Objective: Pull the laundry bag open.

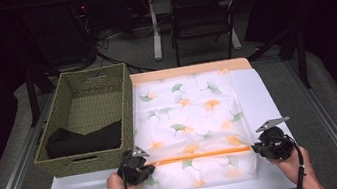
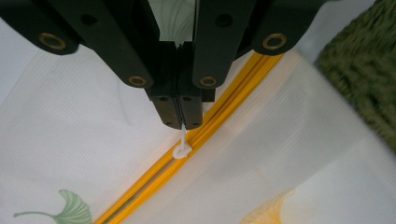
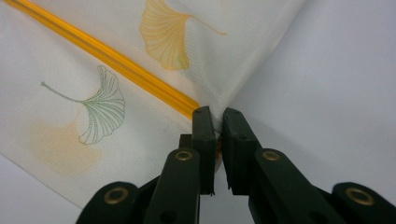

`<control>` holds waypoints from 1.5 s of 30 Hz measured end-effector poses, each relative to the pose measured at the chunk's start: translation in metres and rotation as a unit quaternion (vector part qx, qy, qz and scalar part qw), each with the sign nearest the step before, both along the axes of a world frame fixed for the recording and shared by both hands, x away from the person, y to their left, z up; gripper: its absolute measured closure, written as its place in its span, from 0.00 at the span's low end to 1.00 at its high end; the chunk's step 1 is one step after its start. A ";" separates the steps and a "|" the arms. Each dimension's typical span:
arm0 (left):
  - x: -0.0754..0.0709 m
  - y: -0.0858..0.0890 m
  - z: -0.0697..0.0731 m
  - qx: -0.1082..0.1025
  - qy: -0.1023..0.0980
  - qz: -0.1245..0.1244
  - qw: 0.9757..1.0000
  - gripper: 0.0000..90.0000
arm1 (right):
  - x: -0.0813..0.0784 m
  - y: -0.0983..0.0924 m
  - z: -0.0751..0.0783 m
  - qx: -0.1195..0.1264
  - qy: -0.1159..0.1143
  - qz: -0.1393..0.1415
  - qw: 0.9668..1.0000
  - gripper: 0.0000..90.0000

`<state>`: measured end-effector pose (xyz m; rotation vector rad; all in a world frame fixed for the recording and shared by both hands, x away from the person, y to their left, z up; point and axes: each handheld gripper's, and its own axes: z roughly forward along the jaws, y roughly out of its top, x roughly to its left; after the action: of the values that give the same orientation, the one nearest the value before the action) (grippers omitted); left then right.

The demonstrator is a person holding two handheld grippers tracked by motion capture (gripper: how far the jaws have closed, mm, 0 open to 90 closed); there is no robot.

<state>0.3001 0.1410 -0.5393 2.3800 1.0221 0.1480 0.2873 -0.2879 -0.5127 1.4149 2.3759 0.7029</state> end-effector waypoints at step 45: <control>-0.025 0.024 0.009 -0.001 0.004 -0.030 1.000 0.45 | -0.005 -0.008 0.000 0.000 0.014 0.033 0.999 0.47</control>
<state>0.2750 0.1654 -0.5302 2.4089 0.9523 0.1149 0.2820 -0.2958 -0.5124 1.3608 2.4536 0.7041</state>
